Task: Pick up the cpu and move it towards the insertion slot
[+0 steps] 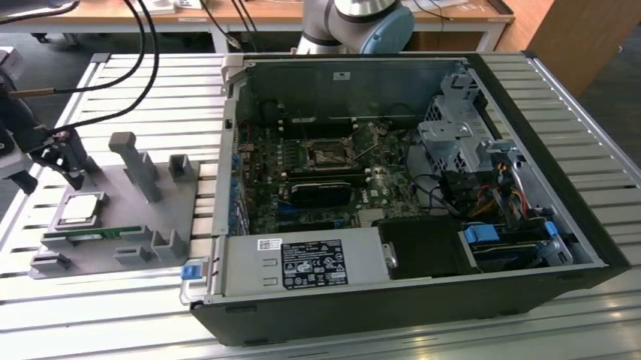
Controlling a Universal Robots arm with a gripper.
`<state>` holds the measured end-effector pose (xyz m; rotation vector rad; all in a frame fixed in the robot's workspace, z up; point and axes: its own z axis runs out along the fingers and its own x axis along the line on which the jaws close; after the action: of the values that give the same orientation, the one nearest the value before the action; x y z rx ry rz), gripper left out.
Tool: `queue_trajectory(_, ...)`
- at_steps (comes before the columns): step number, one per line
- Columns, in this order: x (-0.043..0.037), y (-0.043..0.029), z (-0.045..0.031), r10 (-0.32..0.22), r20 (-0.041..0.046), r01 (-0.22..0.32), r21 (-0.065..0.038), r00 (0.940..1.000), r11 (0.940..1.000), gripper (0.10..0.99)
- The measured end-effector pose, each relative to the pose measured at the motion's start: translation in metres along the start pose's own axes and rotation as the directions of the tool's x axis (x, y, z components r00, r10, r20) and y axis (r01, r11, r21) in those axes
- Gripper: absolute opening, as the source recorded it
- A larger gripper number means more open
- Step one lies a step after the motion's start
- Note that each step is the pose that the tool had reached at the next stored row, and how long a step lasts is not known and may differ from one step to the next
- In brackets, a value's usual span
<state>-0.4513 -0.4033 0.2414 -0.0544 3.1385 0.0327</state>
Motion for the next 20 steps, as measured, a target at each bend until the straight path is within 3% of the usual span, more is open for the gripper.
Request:
queue_trajectory(5,-0.0002,-0.0001,0.0059,0.0,0.0,0.0,0.0,1.0,1.0,0.671)
queue_trajectory(20,0.0001,-0.0003,0.0144,0.0,0.0,0.0,0.0,1.0,1.0,0.671)
